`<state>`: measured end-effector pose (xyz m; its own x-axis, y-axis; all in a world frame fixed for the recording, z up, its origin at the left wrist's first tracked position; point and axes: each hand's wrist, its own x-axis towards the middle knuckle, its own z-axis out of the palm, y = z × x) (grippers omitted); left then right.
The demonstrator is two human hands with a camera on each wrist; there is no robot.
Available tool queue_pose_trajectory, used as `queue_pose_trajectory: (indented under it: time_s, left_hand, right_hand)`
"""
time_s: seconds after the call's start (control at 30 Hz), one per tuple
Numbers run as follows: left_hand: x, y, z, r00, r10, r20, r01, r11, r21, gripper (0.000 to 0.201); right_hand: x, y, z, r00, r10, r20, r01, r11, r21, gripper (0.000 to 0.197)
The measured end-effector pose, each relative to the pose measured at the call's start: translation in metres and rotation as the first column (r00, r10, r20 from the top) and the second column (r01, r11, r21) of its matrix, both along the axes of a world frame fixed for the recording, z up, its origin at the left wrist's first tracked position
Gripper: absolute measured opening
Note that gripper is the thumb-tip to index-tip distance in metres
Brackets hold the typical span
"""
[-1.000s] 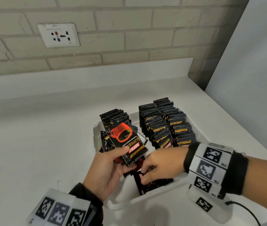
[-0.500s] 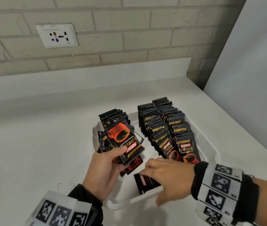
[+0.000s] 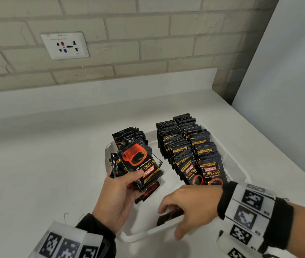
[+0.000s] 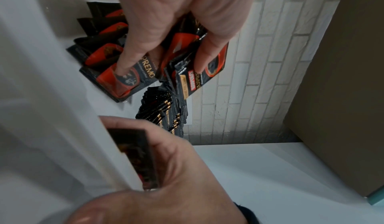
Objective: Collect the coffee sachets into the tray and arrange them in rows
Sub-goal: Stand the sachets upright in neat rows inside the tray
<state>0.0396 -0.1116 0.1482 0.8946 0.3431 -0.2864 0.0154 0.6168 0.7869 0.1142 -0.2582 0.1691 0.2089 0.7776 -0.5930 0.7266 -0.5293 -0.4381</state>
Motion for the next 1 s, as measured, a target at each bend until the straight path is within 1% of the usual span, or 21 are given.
queue_pose_trajectory:
  time_s: [0.07,0.13,0.17,0.2,0.23,0.27,0.3,0.33,0.37,0.4,0.47,0.5,0.53,0.57,0.6,0.63,0.7,0.73,0.83,0.9,1.0]
  left_hand:
    - [0.0,0.0,0.001,1.0,0.002,-0.011,-0.002,1.0,-0.017,0.038]
    - [-0.001,0.0,0.002,1.0,-0.003,-0.012,0.003,0.999,-0.036,0.039]
    - [-0.001,0.0,0.002,1.0,-0.011,-0.008,0.011,0.999,-0.046,0.042]
    - [-0.002,0.0,0.003,1.0,-0.019,-0.007,0.019,0.998,-0.052,0.044]
    - [-0.003,0.0,0.004,1.0,-0.027,-0.008,0.026,0.998,-0.058,0.046]
    - [-0.003,0.0,0.005,0.999,-0.031,-0.012,0.031,0.998,-0.059,0.049]
    - [-0.005,0.001,0.005,0.999,-0.032,-0.02,0.03,0.998,-0.063,0.052]
    - [-0.006,0.001,0.006,0.999,-0.036,-0.028,0.034,0.998,-0.06,0.054]
    - [-0.007,0.002,0.007,0.999,-0.043,-0.027,0.041,0.997,-0.067,0.054]
    - [-0.009,0.003,0.008,0.998,-0.053,-0.018,0.052,0.996,-0.072,0.053]
    - [-0.012,0.005,0.01,0.998,-0.065,-0.005,0.064,0.994,-0.085,0.051]
    - [-0.014,0.006,0.011,0.998,-0.066,0.006,0.066,0.993,-0.093,0.061]
    - [-0.015,0.008,0.011,0.998,-0.063,0.003,0.063,0.995,-0.082,0.079]
    - [-0.016,0.008,0.011,0.999,-0.053,0.009,0.054,0.996,-0.075,0.092]
    - [-0.016,0.008,0.013,0.999,-0.042,0.012,0.043,0.997,-0.069,0.094]
    - [-0.015,0.008,0.015,0.999,-0.031,0.015,0.032,0.997,-0.067,0.083]
    - [-0.012,0.003,0.023,0.999,-0.021,0.029,0.024,0.995,-0.094,0.049]
    - [-0.009,-0.002,0.027,1.0,-0.019,0.02,0.021,0.995,-0.098,0.042]
    - [-0.001,-0.015,0.027,1.0,-0.022,0.003,0.022,0.994,-0.106,0.046]
    - [0.007,-0.024,0.025,0.999,-0.019,-0.027,0.016,0.993,-0.115,0.035]
    - [0.02,-0.038,0.016,0.995,-0.01,-0.098,-0.002,0.992,-0.122,0.02]
  right_hand:
    - [0.004,-0.003,0.007,0.994,-0.059,-0.094,0.066,0.995,0.07,0.042]
    - [0.01,-0.008,0.012,0.985,-0.105,-0.139,0.127,0.98,0.154,0.029]
    - [0.013,-0.012,0.014,0.977,-0.137,-0.16,0.168,0.967,0.194,0.026]
    - [0.016,-0.015,0.015,0.963,-0.188,-0.194,0.232,0.943,0.239,0.023]
    - [0.02,-0.02,0.017,0.932,-0.263,-0.248,0.33,0.899,0.287,0.018]
    - [0.022,-0.024,0.019,0.881,-0.345,-0.325,0.447,0.831,0.33,0.014]
    - [0.024,-0.029,0.02,0.811,-0.414,-0.413,0.564,0.742,0.364,0.015]
    - [0.027,-0.034,0.02,0.727,-0.459,-0.511,0.669,0.641,0.376,0.021]
    - [0.029,-0.04,0.019,0.638,-0.477,-0.604,0.754,0.546,0.366,0.026]
    - [0.03,-0.044,0.018,0.564,-0.485,-0.669,0.813,0.467,0.347,0.026]
    - [0.033,-0.051,0.016,0.468,-0.495,-0.732,0.876,0.366,0.313,0.027]
    - [0.033,-0.054,0.014,0.428,-0.505,-0.75,0.899,0.325,0.294,0.03]
    - [0.034,-0.057,0.011,0.386,-0.519,-0.763,0.919,0.288,0.269,0.034]
    - [0.034,-0.06,0.008,0.348,-0.533,-0.771,0.935,0.257,0.244,0.037]
    - [0.034,-0.061,0.005,0.315,-0.545,-0.777,0.947,0.236,0.218,0.038]
    - [0.033,-0.063,0.002,0.289,-0.554,-0.781,0.955,0.227,0.192,0.038]
    - [0.03,-0.063,-0.001,0.264,-0.558,-0.787,0.958,0.243,0.149,0.034]
    - [0.029,-0.062,-0.001,0.254,-0.559,-0.789,0.959,0.253,0.129,0.031]
    - [0.029,-0.057,-0.002,0.232,-0.58,-0.781,0.963,0.25,0.1,0.026]
    - [0.03,-0.053,-0.001,0.195,-0.581,-0.79,0.971,0.228,0.073,0.024]
    - [0.028,-0.047,0.001,0.176,-0.58,-0.795,0.975,0.213,0.061,0.023]
